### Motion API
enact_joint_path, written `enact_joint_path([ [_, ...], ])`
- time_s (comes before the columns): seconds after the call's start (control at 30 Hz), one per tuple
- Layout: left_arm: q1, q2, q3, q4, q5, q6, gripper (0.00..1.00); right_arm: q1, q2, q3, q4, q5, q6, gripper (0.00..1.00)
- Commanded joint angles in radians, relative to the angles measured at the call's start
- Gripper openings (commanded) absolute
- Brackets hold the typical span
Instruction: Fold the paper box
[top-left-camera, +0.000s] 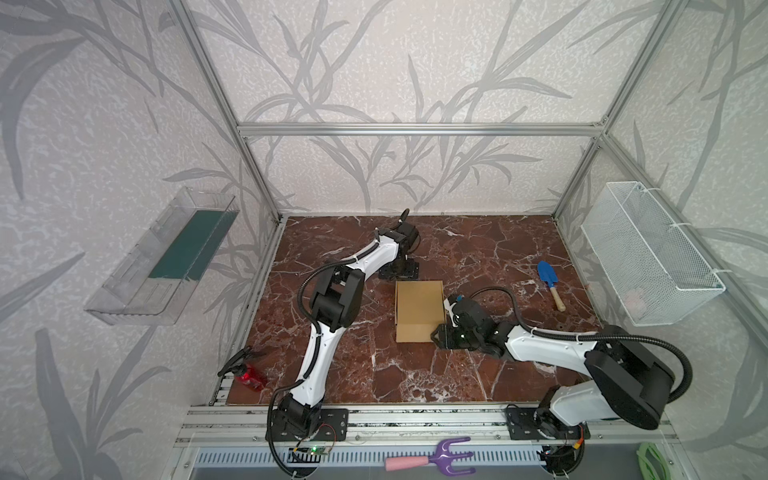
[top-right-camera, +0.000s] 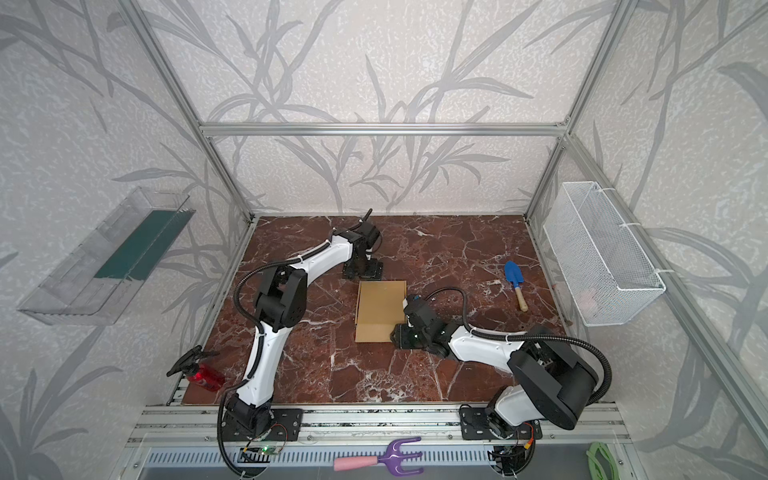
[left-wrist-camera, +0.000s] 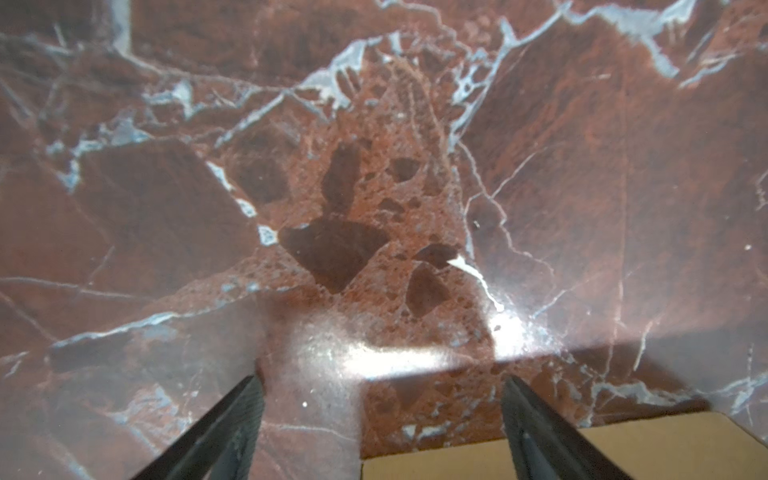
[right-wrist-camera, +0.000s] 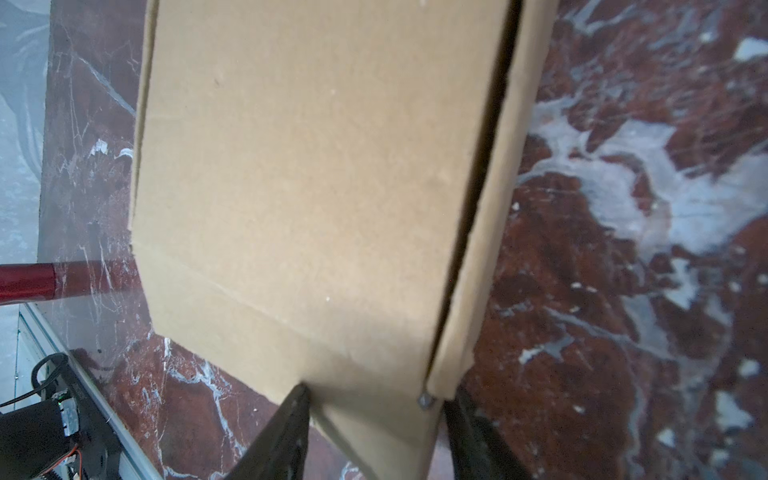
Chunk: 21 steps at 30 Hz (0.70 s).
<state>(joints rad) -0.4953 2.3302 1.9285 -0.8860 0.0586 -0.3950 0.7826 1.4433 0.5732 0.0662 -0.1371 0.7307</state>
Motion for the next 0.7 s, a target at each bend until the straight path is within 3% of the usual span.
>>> enact_joint_path([
  [0.0,-0.009,0.034,-0.006,-0.057,0.01,0.028,0.9,-0.015,0.016,-0.01,-0.008,0.07,-0.011,0.52],
  [0.67,-0.014,0.053,0.003,-0.071,0.029,0.039,0.9,-0.015,-0.037,-0.019,-0.048,0.08,-0.005,0.52],
])
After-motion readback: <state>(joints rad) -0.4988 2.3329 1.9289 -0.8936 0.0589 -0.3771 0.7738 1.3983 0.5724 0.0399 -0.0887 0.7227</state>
